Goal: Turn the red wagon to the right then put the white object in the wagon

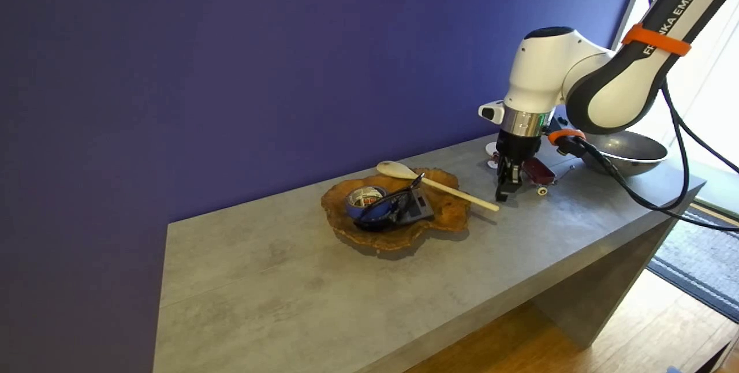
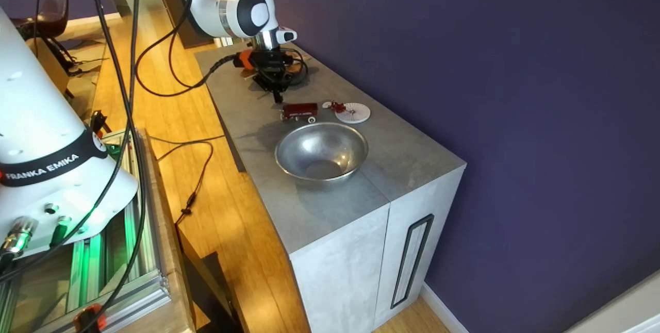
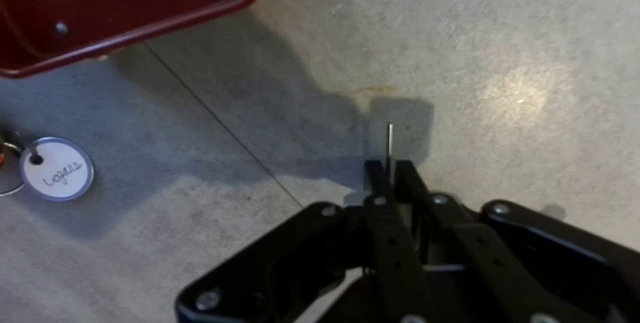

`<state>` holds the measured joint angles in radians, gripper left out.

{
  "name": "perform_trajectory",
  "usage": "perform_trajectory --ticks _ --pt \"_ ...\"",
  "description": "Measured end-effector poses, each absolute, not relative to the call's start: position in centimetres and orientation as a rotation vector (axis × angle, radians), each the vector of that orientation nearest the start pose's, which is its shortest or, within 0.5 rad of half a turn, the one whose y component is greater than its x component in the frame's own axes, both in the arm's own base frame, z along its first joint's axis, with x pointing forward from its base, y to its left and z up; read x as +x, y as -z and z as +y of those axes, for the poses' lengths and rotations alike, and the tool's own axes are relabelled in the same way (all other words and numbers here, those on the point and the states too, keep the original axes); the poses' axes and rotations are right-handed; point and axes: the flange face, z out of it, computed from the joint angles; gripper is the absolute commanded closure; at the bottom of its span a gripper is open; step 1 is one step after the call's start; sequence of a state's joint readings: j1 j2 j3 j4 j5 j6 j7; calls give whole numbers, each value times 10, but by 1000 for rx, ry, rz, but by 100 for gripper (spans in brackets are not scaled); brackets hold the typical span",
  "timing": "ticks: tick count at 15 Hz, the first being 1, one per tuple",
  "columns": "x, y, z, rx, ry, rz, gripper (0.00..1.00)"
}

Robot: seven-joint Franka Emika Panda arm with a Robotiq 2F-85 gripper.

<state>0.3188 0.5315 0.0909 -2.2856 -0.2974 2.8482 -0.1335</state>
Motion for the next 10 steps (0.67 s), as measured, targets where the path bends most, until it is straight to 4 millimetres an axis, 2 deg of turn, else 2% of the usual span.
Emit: perform_trajectory --ticks 5,10 --pt "479 -148 204 -3010 151 -1150 98" --pt "475 -163 176 -3099 184 -984 98"
